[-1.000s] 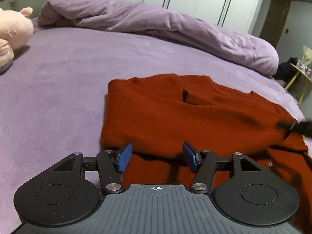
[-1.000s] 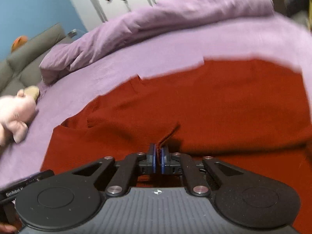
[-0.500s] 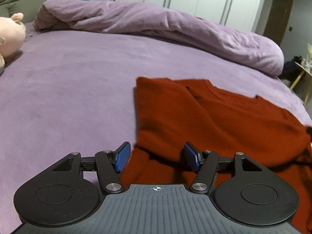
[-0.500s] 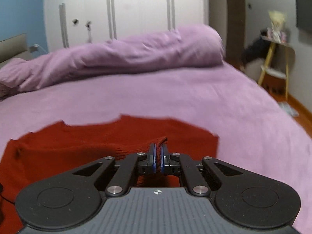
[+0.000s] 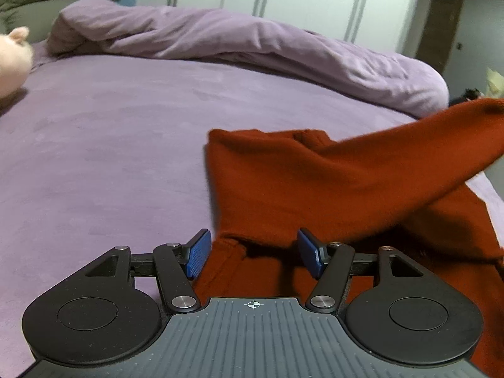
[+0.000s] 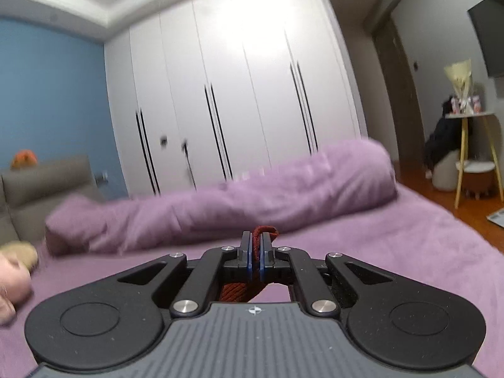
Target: Fold small clothes
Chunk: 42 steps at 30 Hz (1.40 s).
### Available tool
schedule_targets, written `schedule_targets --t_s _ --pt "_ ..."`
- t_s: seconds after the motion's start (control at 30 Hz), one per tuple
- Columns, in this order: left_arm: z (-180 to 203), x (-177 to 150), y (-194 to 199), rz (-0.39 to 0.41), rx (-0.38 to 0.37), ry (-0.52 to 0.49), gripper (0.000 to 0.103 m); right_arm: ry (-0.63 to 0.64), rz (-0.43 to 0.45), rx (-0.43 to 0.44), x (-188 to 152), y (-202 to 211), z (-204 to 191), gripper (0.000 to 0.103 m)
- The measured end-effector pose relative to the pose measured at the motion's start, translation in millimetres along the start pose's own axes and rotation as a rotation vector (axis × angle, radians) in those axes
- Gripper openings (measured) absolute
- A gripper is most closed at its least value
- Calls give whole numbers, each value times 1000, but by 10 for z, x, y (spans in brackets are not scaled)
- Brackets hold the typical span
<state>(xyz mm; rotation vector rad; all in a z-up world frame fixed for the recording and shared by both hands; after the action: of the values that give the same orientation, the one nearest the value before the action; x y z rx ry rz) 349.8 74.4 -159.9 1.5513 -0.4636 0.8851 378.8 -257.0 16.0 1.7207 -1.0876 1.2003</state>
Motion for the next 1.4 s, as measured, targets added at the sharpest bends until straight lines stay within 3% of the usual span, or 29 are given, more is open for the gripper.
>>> schedule_targets --t_s 0.17,0.3,0.4,0.5,0.6,0.67,0.73,0.77,0.8,1.13,1.4 --pt "95 16 14 -8 -3 -28 65 -120 -179 -140 -480 -116 512 4" --pt "179 -23 165 1 -63 -29 66 -122 -236 -152 -747 -127 618 4" --pt "275 -113 274 9 -111 -74 66 -195 -311 -164 -995 -177 797 4" --pt "386 -223 238 -15 -154 -128 66 -228 -374 -231 -1260 -132 1002 4" --pt "435 -251 117 -35 -158 -127 67 -324 -405 -229 -1460 -112 1130 5" --pt "440 -229 59 -36 -148 -119 67 -400 -390 -191 -1509 -80 1159 11" --pt "436 -205 15 -36 -151 -102 68 -470 -375 -146 -1526 -37 1166 25" --pt "429 -194 -8 -37 -152 -90 68 -509 -367 -119 -1550 23 1143 41" --pt "427 -181 -30 -35 -155 -76 68 -543 -352 -92 -1564 63 1109 46" --pt "436 -116 -110 -30 -153 -44 69 -737 -303 36 -1691 238 884 47" --pt "433 -126 -101 -27 -153 -52 70 -781 -282 -42 -1801 -87 882 45"
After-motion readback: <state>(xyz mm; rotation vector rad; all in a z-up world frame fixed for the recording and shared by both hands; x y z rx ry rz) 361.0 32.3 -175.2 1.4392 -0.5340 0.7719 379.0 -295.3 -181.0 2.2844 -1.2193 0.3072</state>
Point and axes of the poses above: each gripper's, at about its wrist camera, not at the fingertips, and y roughly against the way its jaws point, z to its right, x to its top, the point moved 8 cm from there along -y, roughly the way its jaws point, and after that the axes turned 14 degrees about x, right-handed, at the moved point
